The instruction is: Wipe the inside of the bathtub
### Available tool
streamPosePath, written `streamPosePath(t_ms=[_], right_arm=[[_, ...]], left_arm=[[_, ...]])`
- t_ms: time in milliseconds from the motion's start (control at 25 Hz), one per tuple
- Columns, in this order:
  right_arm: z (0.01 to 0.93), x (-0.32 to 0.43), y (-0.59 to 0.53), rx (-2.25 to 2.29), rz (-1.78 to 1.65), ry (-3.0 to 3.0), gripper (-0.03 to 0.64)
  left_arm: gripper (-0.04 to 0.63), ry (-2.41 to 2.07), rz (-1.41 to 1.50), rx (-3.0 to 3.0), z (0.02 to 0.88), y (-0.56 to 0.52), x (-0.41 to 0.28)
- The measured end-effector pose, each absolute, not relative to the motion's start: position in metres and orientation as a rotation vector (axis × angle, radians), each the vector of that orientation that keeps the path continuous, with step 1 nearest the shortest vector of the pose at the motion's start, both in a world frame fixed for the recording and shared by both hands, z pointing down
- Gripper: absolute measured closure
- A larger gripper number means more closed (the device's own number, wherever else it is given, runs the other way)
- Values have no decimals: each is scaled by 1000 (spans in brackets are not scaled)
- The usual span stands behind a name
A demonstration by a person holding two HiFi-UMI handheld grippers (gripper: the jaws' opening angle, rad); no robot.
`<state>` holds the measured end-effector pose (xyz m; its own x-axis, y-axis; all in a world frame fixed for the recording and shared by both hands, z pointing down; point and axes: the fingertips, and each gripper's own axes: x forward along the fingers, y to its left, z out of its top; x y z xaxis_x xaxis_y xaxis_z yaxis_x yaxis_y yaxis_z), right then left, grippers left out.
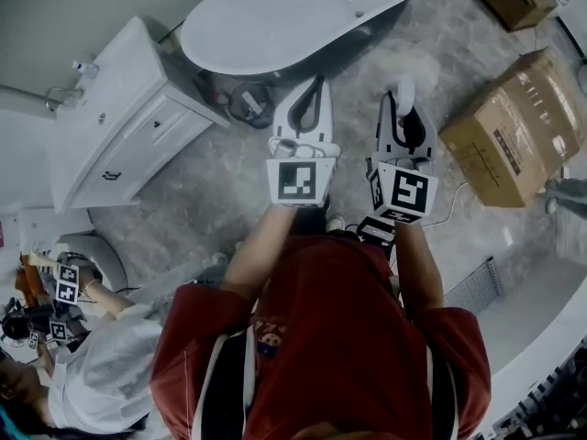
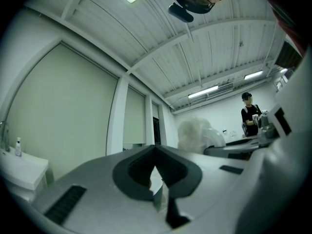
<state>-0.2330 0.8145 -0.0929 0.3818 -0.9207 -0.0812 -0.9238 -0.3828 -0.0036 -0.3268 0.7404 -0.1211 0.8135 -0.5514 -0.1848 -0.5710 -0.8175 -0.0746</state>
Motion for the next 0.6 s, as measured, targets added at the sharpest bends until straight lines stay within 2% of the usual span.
streamPosePath(t_ms=[600], right_arm=[[-74,-147,715,-2587,68,1759,522]], left_arm=[[580,919,252,-2878,-102,638,-243]])
